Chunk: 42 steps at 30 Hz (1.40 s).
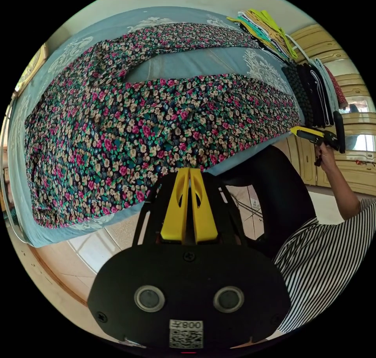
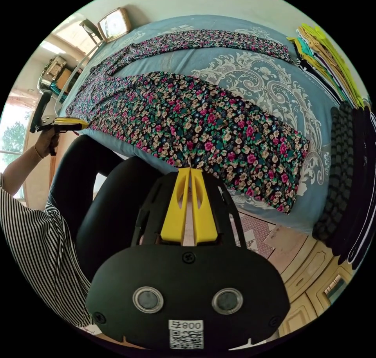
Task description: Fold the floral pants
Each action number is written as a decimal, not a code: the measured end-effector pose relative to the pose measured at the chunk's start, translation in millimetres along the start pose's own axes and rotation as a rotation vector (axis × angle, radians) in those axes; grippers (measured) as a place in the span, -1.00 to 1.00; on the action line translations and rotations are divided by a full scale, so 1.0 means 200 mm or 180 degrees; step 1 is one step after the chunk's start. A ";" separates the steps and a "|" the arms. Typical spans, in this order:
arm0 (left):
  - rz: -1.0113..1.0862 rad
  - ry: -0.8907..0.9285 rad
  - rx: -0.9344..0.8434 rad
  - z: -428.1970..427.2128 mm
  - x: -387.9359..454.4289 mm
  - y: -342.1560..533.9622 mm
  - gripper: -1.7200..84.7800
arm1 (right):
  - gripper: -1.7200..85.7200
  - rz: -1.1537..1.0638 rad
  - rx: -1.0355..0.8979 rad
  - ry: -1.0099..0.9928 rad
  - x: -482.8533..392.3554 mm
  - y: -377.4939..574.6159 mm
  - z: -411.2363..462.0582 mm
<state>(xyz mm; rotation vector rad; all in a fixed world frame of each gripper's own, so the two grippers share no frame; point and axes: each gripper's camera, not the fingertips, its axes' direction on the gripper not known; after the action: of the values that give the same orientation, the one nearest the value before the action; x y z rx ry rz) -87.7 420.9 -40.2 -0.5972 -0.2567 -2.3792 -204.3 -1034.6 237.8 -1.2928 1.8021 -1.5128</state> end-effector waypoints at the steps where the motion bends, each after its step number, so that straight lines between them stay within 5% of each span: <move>1: 0.0076 -0.0063 0.0051 -0.01 0.06 -0.05 -0.95 | -0.93 0.0087 0.0049 0.0032 0.04 0.02 -0.05; 6: 0.0614 -0.0016 0.0260 0.01 0.39 -0.29 -0.94 | -0.84 0.0810 0.0451 0.0365 0.33 0.22 -0.29; 13: 0.1338 -0.0510 -0.0146 0.23 0.78 -0.68 -0.94 | -0.79 0.1736 0.0453 0.0355 0.79 0.32 -0.38; 25: 0.1052 0.0058 -0.0144 0.22 0.74 -0.95 -0.94 | -0.84 0.1666 0.0379 0.0317 0.95 0.27 -0.50; 42: 0.0956 0.0110 0.0275 -0.05 0.47 -1.27 -0.95 | -0.81 0.1491 0.0609 0.0174 1.05 -0.17 -0.64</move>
<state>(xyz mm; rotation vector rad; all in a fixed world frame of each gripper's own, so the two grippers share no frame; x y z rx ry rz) -319.9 557.7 -10.8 -0.5146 -0.2355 -2.0764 -391.6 -1149.8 354.2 -0.6819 1.7821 -1.4172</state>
